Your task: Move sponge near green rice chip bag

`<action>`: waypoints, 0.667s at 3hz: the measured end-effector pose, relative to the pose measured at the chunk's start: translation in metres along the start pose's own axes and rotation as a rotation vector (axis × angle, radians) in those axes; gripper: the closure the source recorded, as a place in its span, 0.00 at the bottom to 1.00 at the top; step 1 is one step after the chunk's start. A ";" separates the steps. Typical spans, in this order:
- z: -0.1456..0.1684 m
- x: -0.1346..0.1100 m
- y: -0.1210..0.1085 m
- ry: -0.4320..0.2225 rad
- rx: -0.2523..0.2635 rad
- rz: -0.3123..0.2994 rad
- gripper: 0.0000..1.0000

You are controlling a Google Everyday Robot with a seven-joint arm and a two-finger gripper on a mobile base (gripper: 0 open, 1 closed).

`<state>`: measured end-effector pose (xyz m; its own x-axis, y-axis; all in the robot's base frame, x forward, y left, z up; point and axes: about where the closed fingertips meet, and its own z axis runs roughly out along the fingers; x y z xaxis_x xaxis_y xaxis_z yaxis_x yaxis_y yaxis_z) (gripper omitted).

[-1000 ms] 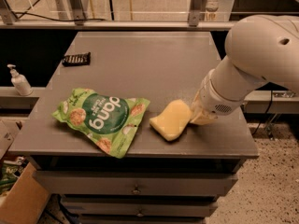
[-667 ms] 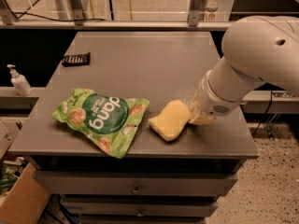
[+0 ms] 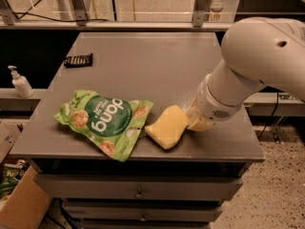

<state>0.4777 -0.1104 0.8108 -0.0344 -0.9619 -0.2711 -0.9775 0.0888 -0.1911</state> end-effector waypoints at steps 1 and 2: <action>-0.004 -0.001 -0.001 0.000 0.000 0.000 0.84; -0.004 -0.002 0.000 0.001 0.000 -0.002 0.59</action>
Offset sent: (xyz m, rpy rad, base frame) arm 0.0000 0.0000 0.0038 0.0000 0.0000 0.0000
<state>0.4771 -0.1098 0.8146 -0.0330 -0.9624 -0.2698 -0.9777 0.0871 -0.1913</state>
